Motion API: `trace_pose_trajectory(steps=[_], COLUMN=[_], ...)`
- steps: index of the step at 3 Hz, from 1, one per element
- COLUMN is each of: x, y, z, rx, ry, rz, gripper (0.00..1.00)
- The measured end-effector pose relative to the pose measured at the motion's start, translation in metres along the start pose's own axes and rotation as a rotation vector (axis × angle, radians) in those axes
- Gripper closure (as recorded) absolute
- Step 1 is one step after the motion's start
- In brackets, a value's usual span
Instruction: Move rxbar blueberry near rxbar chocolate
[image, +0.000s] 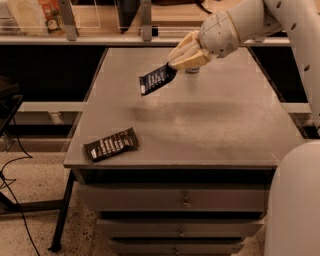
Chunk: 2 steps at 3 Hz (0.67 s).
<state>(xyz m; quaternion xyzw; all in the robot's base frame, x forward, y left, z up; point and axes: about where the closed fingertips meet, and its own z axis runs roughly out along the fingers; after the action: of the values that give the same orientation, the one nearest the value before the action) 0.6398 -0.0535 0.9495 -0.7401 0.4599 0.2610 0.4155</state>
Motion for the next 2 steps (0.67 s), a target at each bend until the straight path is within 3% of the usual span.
trace_pose_trajectory(steps=[1, 2], x=[0.0024, 0.0023], y=[0.0099, 0.0098], z=[0.0162, 0.0163], rx=[-0.033, -0.033], ry=[0.063, 0.063], rz=[-0.043, -0.043], gripper=[1.00, 1.00])
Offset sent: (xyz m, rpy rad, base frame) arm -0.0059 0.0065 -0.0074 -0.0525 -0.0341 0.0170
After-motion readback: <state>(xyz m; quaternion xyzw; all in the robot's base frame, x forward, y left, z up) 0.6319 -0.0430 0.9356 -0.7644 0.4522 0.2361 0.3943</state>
